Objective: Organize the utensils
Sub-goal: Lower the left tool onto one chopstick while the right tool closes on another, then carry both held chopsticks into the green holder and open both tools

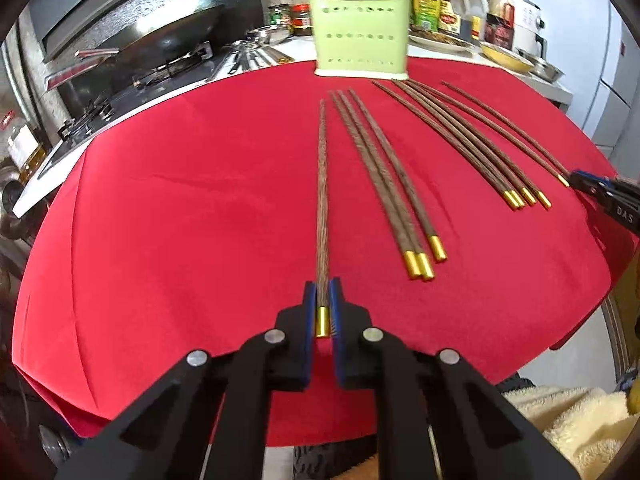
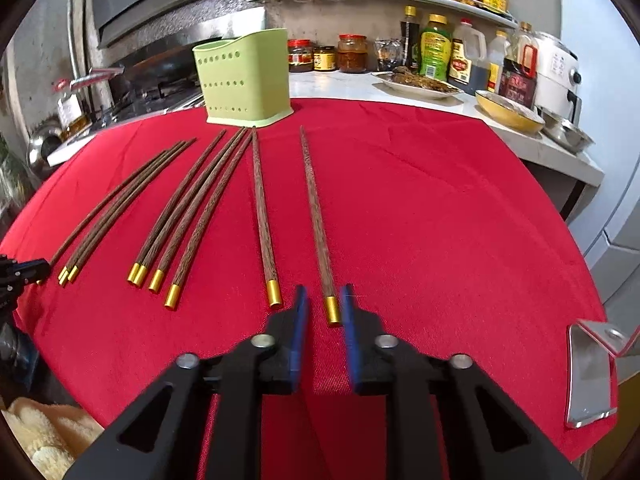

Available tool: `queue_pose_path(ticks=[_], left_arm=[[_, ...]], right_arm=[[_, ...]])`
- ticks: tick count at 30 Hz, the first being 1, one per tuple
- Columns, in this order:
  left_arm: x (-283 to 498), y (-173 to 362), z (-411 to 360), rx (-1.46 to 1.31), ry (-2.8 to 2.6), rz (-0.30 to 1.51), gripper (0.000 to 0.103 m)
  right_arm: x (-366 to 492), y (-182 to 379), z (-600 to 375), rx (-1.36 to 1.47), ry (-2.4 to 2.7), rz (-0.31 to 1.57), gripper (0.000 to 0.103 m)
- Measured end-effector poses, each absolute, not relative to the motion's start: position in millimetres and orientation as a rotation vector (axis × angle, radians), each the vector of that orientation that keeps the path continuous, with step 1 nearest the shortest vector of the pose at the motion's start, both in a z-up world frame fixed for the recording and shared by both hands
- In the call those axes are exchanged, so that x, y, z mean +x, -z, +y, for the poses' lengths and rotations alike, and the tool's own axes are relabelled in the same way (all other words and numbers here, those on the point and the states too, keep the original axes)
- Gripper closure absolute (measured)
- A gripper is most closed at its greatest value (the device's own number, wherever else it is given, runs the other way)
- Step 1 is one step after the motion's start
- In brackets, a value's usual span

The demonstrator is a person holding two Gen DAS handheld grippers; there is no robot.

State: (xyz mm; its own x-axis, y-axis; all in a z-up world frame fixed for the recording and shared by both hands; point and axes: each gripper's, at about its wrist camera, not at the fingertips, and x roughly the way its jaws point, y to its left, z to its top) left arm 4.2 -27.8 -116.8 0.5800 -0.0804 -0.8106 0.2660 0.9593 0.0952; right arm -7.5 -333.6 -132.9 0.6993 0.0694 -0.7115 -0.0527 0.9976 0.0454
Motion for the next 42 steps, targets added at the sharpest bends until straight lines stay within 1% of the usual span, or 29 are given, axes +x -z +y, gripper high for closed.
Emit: queue_pose_path(ticks=[2,5,13,19,25,28,33,35,38,42], left_arm=[[6,113,-18,0.170,0.211,0.920,0.096],[6,95,-5,0.111,0.216,0.853,0.096],[3,27,12,0.038,0.273,0.622,0.096],[8,-23,16,0.042,0.265,0.469,0.096],[22,-62,21,0.038,0.264,0.386,0.096],[33,-67,20,0.036,0.280,0.384,0.096],[45,-63,17,0.039,0.277,0.371,0.096],[53,-57,16,0.038,0.281,0.426,0.096],[68,-33,13,0.052,0.273,0.516,0.096],[68,-23,13,0.055,0.279,0.525,0.097]], right_arm=[[-11,129,-334,0.025,-0.055,0.776,0.096],[-17,115,-335,0.045,-0.044,0.726,0.096],[-20,47,-320,0.053,-0.085,0.575,0.096],[-10,-4,-316,0.052,-0.098,0.503,0.096],[-1,-51,-317,0.048,-0.095,0.441,0.096],[9,-64,-318,0.037,-0.089,0.429,0.096],[27,-67,-315,0.023,-0.083,0.422,0.096],[32,-65,-312,0.015,-0.079,0.427,0.095],[45,-47,-306,-0.002,-0.083,0.479,0.096],[41,-39,-296,-0.043,-0.065,0.455,0.096]])
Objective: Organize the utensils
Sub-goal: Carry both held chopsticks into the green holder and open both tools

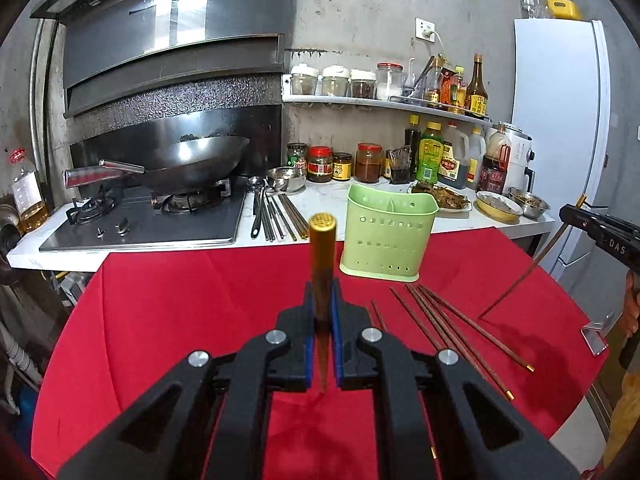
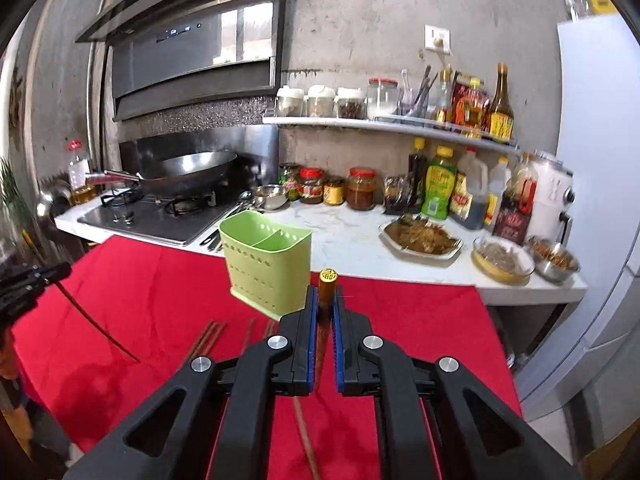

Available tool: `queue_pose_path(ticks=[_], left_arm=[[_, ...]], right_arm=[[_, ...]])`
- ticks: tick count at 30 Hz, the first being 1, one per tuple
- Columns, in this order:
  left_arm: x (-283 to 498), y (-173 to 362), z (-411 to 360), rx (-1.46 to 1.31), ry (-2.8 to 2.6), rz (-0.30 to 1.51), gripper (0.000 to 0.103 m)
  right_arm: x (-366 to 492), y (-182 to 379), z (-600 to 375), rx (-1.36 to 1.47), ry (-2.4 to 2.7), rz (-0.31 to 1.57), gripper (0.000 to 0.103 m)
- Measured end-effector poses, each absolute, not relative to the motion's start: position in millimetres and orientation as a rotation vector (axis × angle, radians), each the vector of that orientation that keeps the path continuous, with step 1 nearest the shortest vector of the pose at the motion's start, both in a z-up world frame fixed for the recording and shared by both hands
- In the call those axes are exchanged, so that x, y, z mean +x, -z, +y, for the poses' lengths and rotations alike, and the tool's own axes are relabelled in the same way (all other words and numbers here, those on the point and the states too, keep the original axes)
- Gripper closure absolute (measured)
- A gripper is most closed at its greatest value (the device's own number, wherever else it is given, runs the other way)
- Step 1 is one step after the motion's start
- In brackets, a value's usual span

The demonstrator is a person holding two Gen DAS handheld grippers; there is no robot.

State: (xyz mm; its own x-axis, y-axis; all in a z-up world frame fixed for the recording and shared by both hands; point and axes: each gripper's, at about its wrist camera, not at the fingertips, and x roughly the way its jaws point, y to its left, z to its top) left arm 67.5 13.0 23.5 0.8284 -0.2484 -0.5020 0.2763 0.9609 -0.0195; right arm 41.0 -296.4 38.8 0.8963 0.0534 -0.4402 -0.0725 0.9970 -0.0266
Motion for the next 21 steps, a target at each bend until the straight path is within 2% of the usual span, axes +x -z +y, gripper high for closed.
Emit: queue_pose_path(ticks=[9,18,21], left_arm=[[69,-61,-1,0.071,0.305,0.380,0.097],[134,-122,-45,0.063,0.363,0.214,0.097],[164,-130,-63,0.048,0.398,0.210,0.097]], right_arm=[[50,-63,-282,-0.058,-0.104,0.346,0.096],[86,-138,-271,-0.033,-0.123,0.117,0.096],[110,-143,-266,-0.021,-0.143,0.135,0.096]])
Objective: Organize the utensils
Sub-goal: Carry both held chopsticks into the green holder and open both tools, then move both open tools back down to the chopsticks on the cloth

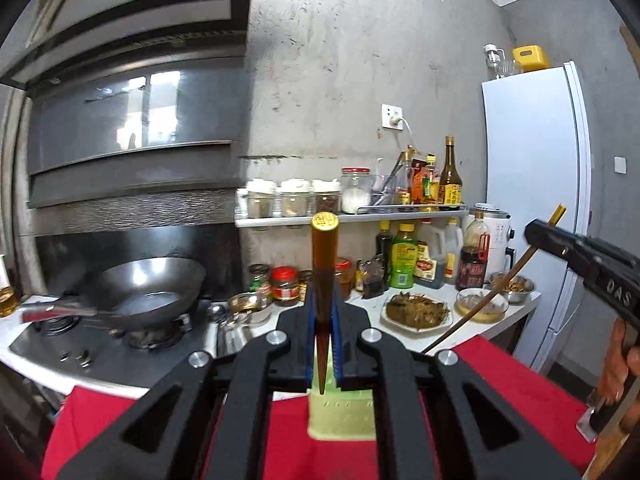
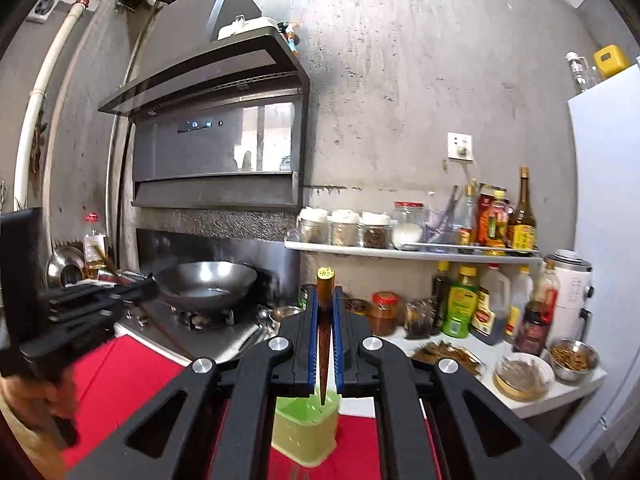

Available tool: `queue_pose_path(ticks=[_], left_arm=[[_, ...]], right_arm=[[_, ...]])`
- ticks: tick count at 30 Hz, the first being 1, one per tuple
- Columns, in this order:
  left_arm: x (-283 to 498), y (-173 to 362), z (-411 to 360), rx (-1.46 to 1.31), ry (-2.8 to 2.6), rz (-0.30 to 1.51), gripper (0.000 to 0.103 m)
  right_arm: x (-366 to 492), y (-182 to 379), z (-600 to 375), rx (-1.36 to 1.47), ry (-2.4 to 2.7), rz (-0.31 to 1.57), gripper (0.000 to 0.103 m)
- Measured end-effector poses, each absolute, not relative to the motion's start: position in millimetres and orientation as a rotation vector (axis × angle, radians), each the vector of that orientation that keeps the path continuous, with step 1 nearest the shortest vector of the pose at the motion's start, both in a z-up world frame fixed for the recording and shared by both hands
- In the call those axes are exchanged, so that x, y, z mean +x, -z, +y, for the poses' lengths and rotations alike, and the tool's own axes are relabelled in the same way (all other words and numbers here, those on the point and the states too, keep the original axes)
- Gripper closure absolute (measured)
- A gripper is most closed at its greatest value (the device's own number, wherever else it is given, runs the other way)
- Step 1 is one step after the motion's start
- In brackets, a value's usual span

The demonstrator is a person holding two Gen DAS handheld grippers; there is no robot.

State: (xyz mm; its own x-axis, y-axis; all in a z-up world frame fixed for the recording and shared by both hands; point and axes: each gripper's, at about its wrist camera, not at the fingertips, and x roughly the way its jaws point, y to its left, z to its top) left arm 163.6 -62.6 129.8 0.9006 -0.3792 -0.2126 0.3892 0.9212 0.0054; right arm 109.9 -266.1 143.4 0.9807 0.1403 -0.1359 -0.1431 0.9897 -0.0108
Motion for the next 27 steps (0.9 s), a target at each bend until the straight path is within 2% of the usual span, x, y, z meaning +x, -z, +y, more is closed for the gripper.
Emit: queue_pose_path(ticks=[7,14,16,17,19,20,23,27], left_arm=[[235,-87,-95,0.044,0.425,0.317,0.097],[271,-50,-103,0.033,0.424,0.419,0.097],[271,-50,-100,0.027,0.421,0.431,0.095],[269,-54,-99,0.027,0.419,0.428,0.093],[256,-65,-94,0.034,0.415,0.400,0.079],[247,-71,-91,0.040,0.410,0.382,0.067],[213,-87,-81,0.075,0.369,0.339,0.063],[170,-84,-59,0.123,0.251,0.374,0.052]], right_arm=[[168,-99,-262,-0.004,-0.156,0.268,0.096],[191,-70,-257,-0.014,-0.146,0.345,0.093],[191,-69,-258,-0.014,-0.137,0.351,0.073],[189,-70,-259,-0.013,-0.133,0.346,0.061],[179,-76,-263,-0.017,-0.124,0.331,0.059],[169,-80,-265,-0.019,-0.119,0.323,0.059],[146,-83,-272,-0.026,-0.108,0.321,0.059],[103,-66,-283,-0.016,-0.110,0.364,0.057]])
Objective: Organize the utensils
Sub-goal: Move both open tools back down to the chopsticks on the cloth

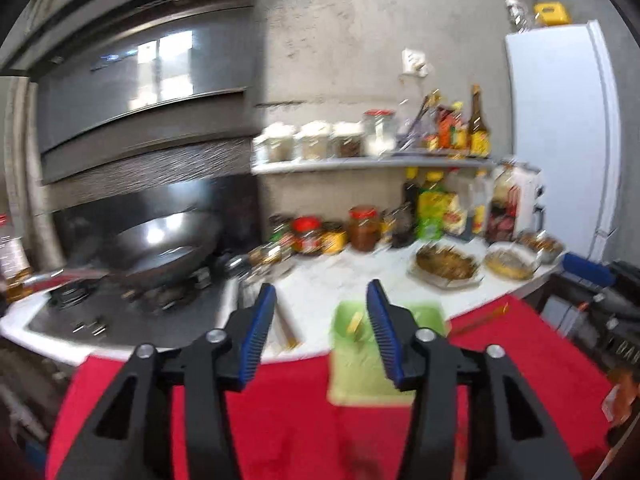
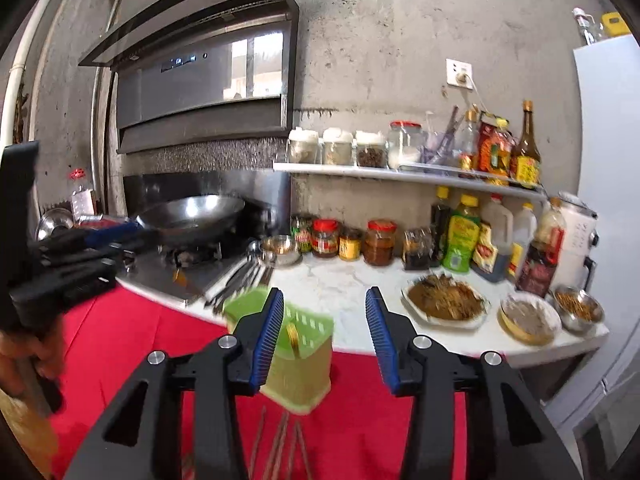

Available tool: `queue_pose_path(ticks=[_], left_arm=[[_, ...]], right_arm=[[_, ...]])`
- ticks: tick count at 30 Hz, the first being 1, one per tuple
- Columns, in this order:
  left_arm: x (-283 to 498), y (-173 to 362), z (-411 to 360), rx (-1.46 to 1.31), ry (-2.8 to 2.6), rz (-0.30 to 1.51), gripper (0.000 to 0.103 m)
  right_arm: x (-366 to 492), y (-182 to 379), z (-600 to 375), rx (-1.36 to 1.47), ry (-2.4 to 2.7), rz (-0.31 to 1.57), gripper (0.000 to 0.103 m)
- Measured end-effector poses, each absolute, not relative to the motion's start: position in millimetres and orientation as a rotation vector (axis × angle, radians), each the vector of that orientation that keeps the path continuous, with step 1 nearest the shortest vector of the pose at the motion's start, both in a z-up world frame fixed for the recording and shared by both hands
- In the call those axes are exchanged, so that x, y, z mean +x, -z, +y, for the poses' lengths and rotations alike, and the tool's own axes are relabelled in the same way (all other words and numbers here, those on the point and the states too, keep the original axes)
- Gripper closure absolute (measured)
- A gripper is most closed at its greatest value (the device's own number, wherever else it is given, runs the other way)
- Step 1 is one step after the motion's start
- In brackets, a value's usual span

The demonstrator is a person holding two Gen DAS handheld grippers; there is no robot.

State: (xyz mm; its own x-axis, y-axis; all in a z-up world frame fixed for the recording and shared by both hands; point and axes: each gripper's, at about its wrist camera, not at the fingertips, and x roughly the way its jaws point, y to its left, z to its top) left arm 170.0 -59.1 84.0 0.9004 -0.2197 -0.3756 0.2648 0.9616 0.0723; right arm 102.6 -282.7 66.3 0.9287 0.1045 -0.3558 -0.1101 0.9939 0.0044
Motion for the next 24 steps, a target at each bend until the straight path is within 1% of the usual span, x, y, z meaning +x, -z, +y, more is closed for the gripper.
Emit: queue_pose_path(ticks=[3,7,13,17,24], left_arm=[[139,-62,-35,0.118,0.195,0.444,0.050],[102,-9,-11,0.102,0.174,0.600,0.050],[59,58,2,0.078,0.176,0.757,0.050],[41,78,7,0.035,0.167,0.801,0.050],[23,96,-1,0.033,0.200,0.851,0.050]], right_arm=[[74,-41,-289,-0.007,-0.108,0.424,0.057],[39,-1,-291,-0.016,-0.103,0.504,0.057],[-3,50,-298,0.004,-0.063,0.596,0.056],[-22,70,-302,0.040,-0.052,0.628,0.055],[-29,81,-302,0.017,-0.023,0.642,0.053]])
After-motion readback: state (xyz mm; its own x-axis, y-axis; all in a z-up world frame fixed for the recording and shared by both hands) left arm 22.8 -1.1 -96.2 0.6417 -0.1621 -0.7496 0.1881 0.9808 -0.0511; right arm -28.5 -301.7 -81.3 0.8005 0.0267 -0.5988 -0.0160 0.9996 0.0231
